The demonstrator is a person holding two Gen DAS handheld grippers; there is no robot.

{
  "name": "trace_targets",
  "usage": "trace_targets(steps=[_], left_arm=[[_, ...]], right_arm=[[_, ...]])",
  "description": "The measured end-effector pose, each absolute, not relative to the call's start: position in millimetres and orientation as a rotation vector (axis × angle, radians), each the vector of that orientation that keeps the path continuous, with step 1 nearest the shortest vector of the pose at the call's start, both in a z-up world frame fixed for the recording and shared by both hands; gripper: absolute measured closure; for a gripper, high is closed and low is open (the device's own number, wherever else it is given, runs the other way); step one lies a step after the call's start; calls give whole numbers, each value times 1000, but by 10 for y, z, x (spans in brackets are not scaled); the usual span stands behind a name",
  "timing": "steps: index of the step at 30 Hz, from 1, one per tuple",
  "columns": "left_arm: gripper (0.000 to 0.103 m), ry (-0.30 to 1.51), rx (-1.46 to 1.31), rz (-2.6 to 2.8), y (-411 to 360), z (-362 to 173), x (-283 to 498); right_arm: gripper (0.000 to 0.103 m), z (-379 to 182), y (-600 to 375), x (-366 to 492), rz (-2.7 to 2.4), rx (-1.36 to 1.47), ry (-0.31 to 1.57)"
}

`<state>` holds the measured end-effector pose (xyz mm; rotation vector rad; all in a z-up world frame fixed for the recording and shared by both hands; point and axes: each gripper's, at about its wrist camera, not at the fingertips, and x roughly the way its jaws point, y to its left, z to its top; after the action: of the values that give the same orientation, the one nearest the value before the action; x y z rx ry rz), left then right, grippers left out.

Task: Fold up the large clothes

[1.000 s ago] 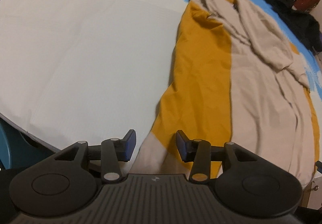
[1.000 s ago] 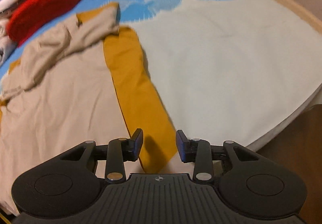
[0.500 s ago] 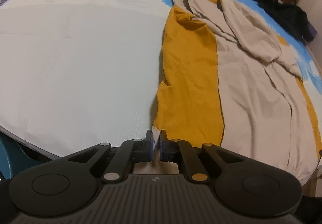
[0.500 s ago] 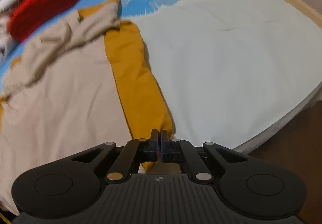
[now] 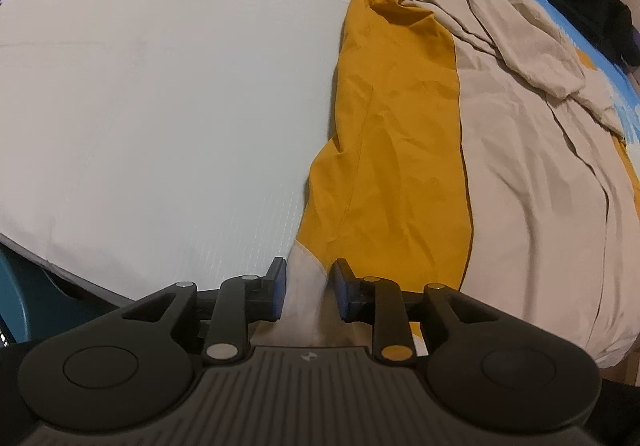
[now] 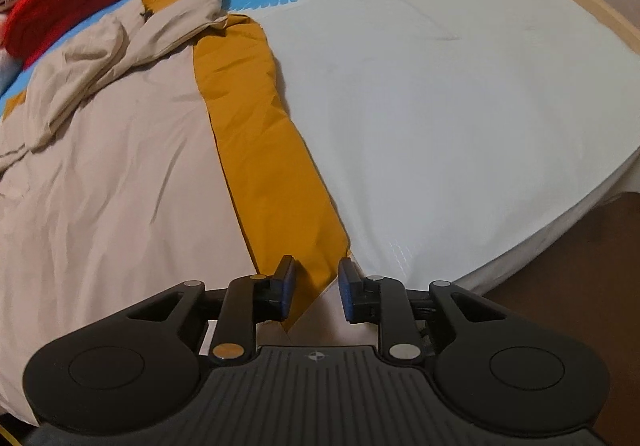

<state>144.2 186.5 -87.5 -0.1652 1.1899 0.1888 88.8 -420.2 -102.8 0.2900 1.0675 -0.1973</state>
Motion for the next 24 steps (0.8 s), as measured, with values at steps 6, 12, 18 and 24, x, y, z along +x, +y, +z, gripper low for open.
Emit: trace_targets(steps=[6, 12, 18, 24], left_arm=[[77, 1183, -153, 180, 1841, -867, 1453], [75, 1188, -140, 189, 1829, -873, 1444], [75, 1188, -129, 185, 1800, -880, 1456], [75, 1184, -148, 193, 1836, -873, 1435]], right_arm=[[91, -974, -4121, 881, -190, 202, 1048], [62, -995, -4227, 897, -257, 238, 1052], [77, -1019, -4074, 917, -180, 194, 1074], [94, -924, -4125, 887, -148, 289, 1022]])
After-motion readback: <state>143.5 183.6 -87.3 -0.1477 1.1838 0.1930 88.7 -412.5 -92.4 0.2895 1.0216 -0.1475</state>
